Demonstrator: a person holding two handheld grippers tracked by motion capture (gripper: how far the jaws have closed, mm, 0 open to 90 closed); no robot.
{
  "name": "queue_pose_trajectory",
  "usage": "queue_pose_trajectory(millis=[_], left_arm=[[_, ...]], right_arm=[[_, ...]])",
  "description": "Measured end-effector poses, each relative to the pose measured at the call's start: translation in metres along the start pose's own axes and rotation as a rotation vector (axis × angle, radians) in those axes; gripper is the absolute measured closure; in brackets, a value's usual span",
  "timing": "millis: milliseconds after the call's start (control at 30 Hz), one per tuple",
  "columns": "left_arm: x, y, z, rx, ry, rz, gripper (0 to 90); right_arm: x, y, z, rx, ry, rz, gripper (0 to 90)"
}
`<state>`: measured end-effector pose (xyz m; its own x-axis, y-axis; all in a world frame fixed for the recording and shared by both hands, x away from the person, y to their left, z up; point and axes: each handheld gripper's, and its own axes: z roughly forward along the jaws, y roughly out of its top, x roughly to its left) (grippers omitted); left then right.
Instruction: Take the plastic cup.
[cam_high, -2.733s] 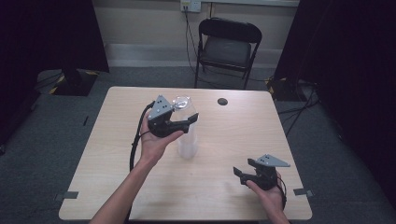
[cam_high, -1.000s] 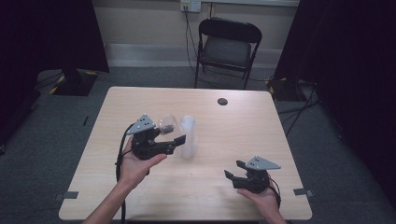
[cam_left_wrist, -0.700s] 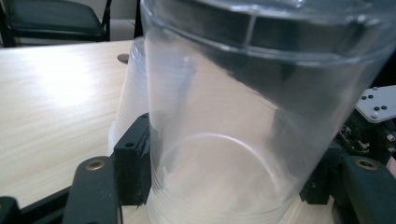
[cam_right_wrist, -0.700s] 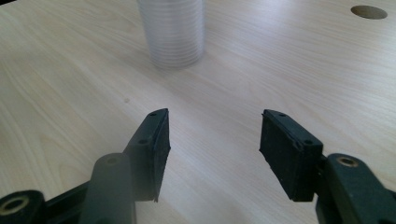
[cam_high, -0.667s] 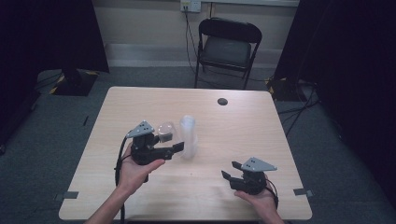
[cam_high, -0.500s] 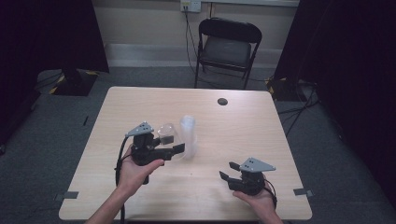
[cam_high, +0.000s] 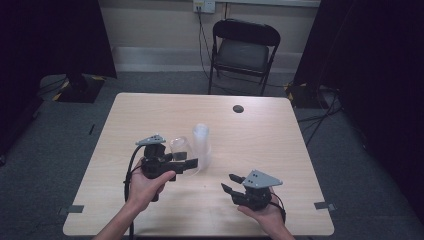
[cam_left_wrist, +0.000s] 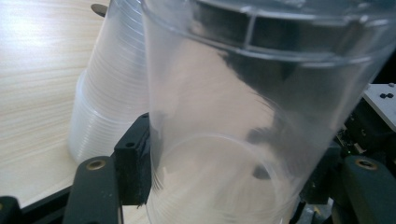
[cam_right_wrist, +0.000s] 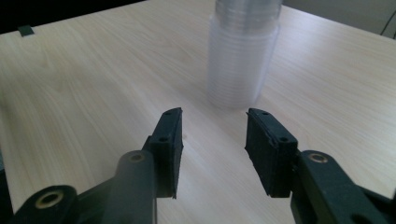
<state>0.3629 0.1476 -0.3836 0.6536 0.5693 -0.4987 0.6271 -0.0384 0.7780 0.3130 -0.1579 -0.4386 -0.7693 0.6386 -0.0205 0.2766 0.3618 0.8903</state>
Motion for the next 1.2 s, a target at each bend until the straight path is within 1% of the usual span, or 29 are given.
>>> queue_pose_trajectory(millis=[67,100,133,200,233,300,333,400,500,533,600,667,733,833,900,1000,1033,1133,1200], left_arm=[[0.001,-0.001,0.002,0.009,0.001,-0.008,34.2],[0.002,-0.002,0.002,0.025,-0.012,-0.032,34.2],[0.003,-0.002,0.003,0.026,-0.023,-0.047,34.5],[0.003,-0.003,0.003,0.032,-0.033,-0.053,34.5],[0.003,-0.003,0.003,0.032,-0.045,-0.065,34.5],[0.003,-0.003,0.004,0.028,-0.076,-0.094,34.6],[0.003,-0.003,0.004,0.028,-0.081,-0.102,34.6],[0.002,-0.004,0.005,0.036,-0.087,-0.097,34.8],[0.001,-0.006,0.008,0.038,-0.087,-0.104,34.8],[0.002,-0.007,0.008,0.043,-0.087,-0.104,35.1],[0.003,-0.009,0.010,0.044,-0.098,-0.117,35.1],[0.004,-0.011,0.011,0.050,-0.106,-0.123,35.2],[0.005,-0.012,0.013,0.049,-0.115,-0.130,35.2],[0.008,-0.013,0.015,0.057,-0.150,-0.172,35.2],[0.011,-0.014,0.015,0.051,-0.164,-0.200,35.2],[0.013,-0.014,0.015,0.038,-0.187,-0.227,35.2],[0.014,-0.014,0.014,0.033,-0.200,-0.247,35.2],[0.015,-0.014,0.014,0.031,-0.215,-0.267,35.3],[0.015,-0.014,0.014,0.026,-0.233,-0.284,35.4]], right_arm=[[0.003,0.005,0.003,-0.019,0.004,-0.012,58.4],[0.003,0.007,0.004,-0.029,0.009,-0.014,59.8],[0.006,0.011,0.005,-0.048,0.023,-0.013,60.5],[0.010,0.014,0.005,-0.074,0.023,-0.036,60.6],[0.013,0.017,0.005,-0.090,0.033,-0.047,60.7],[0.018,0.019,0.007,-0.109,0.037,-0.065,61.8],[0.020,0.020,0.009,-0.121,0.046,-0.067,62.3],[0.023,0.021,0.013,-0.131,0.048,-0.077,63.3],[0.025,0.022,0.018,-0.140,0.059,-0.087,64.4],[0.026,0.024,0.020,-0.154,0.067,-0.088,66.1],[0.027,0.026,0.020,-0.177,0.070,-0.088,66.2],[0.028,0.027,0.020,-0.191,0.066,-0.091,67.0],[0.029,0.027,0.021,-0.194,0.063,-0.095,67.7],[0.029,0.028,0.022,-0.203,0.064,-0.100,69.3],[0.029,0.029,0.022,-0.210,0.061,-0.104,69.6],[0.029,0.030,0.023,-0.226,0.056,-0.105,70.0],[0.030,0.030,0.023,-0.232,0.054,-0.105,70.1],[0.030,0.032,0.023,-0.250,0.046,-0.111,70.6],[0.031,0.033,0.023,-0.255,0.037,-0.116,70.7]])
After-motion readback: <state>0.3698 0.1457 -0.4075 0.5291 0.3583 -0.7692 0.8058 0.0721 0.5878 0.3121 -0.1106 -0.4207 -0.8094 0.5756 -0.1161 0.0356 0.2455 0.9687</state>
